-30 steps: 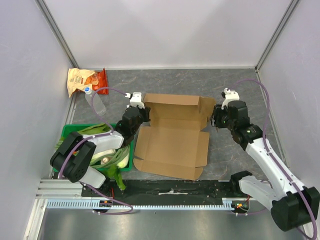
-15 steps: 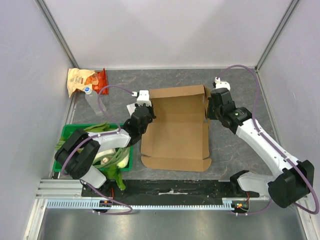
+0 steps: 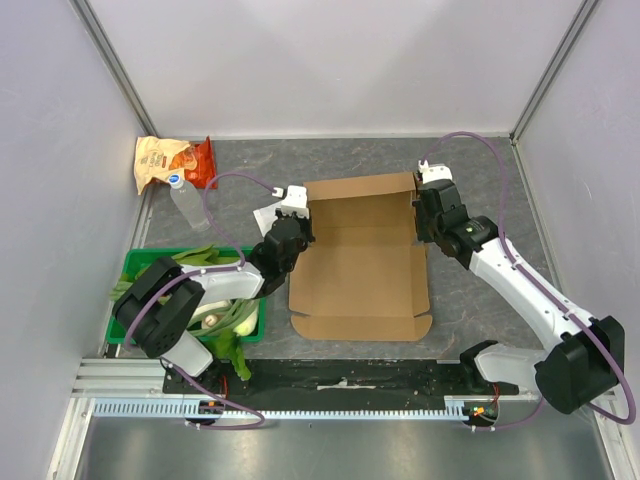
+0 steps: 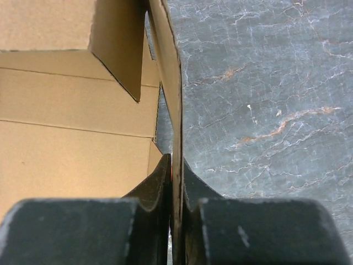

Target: Fold the paper box

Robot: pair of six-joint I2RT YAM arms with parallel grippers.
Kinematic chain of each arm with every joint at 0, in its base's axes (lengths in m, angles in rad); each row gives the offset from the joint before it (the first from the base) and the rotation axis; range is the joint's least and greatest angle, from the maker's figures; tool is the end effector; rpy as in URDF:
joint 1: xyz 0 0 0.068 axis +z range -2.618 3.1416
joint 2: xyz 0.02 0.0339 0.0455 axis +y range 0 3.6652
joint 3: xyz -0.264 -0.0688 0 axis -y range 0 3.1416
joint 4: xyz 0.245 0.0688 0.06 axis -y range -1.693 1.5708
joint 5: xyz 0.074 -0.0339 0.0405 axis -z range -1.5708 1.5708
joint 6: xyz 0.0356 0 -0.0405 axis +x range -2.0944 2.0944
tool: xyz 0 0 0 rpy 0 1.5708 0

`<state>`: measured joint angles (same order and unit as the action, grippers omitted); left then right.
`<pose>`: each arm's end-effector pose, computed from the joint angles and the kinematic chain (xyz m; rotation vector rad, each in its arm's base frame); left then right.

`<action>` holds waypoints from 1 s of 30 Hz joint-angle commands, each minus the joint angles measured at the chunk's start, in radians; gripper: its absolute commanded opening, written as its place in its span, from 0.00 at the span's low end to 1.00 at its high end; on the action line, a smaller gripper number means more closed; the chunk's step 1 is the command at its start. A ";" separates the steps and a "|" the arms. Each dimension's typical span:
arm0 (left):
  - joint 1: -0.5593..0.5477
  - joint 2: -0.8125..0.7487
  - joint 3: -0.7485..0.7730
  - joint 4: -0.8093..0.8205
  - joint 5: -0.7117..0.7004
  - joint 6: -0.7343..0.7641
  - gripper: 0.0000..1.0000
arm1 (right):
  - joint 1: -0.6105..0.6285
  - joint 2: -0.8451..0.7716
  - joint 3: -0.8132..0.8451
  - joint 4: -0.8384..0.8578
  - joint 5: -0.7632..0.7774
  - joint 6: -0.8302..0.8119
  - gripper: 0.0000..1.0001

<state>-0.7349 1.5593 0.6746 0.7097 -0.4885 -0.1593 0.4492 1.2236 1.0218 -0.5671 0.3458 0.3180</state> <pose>0.2504 -0.2038 0.2076 0.1413 1.7250 -0.2336 0.2390 0.1018 0.2967 0.0190 2.2838 -0.0075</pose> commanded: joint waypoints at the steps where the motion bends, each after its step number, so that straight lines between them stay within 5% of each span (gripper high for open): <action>1: -0.015 0.004 -0.006 0.128 0.071 0.070 0.02 | 0.005 -0.016 0.041 0.050 -0.018 -0.062 0.11; 5: -0.012 0.008 -0.006 0.129 0.076 0.072 0.02 | 0.006 -0.038 0.031 0.075 0.024 -0.102 0.13; 6: -0.009 0.007 -0.003 0.122 0.076 0.066 0.02 | 0.006 -0.038 0.027 0.066 0.042 -0.082 0.21; 7: -0.008 0.007 0.000 0.111 0.074 0.041 0.02 | 0.006 -0.042 0.018 0.058 0.059 -0.062 0.45; 8: -0.006 0.008 0.005 0.084 0.064 0.024 0.02 | 0.006 -0.045 0.009 0.052 0.071 -0.037 0.53; 15: 0.006 0.018 0.008 0.021 0.005 -0.118 0.02 | 0.005 -0.125 -0.179 0.122 0.099 0.182 0.71; 21: 0.031 0.019 0.008 -0.007 0.031 -0.183 0.02 | 0.002 -0.275 -0.393 0.194 0.150 0.360 0.72; 30: 0.038 0.005 0.008 -0.023 0.062 -0.233 0.02 | 0.000 -0.289 -0.497 0.348 0.186 0.308 0.65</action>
<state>-0.6987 1.5780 0.6682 0.6529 -0.4362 -0.3233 0.4496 0.9367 0.5480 -0.3630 0.4709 0.6361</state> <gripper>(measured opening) 0.080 0.655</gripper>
